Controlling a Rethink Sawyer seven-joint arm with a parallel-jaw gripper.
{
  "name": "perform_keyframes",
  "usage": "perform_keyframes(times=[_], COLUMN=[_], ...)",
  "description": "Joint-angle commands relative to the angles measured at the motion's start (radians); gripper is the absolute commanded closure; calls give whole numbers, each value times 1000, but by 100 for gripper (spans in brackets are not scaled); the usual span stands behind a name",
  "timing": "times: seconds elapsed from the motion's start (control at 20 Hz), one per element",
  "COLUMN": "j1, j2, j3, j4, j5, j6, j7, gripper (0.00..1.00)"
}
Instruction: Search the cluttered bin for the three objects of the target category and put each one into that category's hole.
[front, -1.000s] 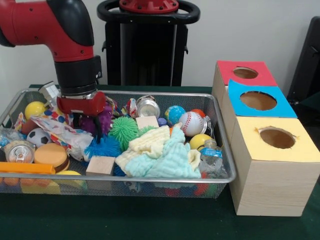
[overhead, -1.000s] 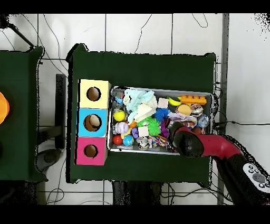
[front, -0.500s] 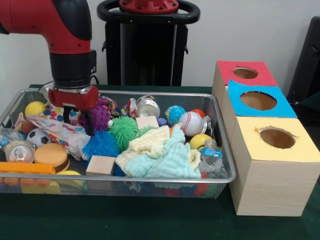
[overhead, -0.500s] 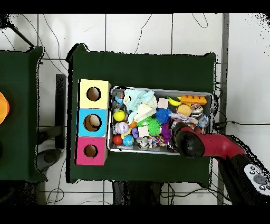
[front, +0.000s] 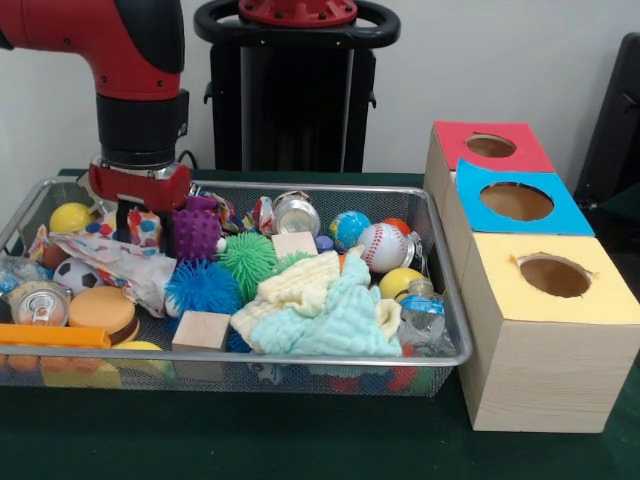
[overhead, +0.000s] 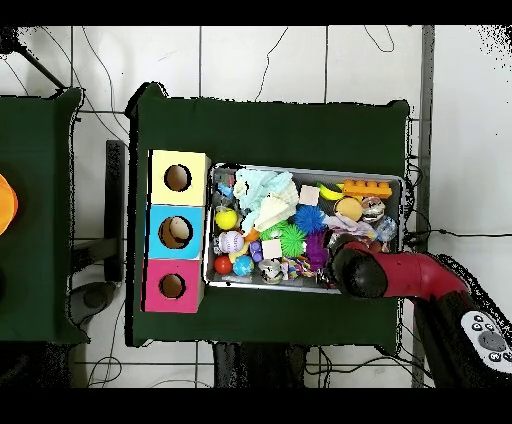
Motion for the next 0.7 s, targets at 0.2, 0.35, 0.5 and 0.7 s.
perform_keyframes(times=[0.2,0.35,0.5,0.7], j1=[6,17,7,-16], j2=[5,53,123,180], j3=[-24,-40,-38,-20], j4=[-62,-86,-136,-180], j5=[-113,-149,-193,-227], j6=[77,32,-14,-40], j7=[-148,-114,-108,-116], gripper=[0,0,0,0])
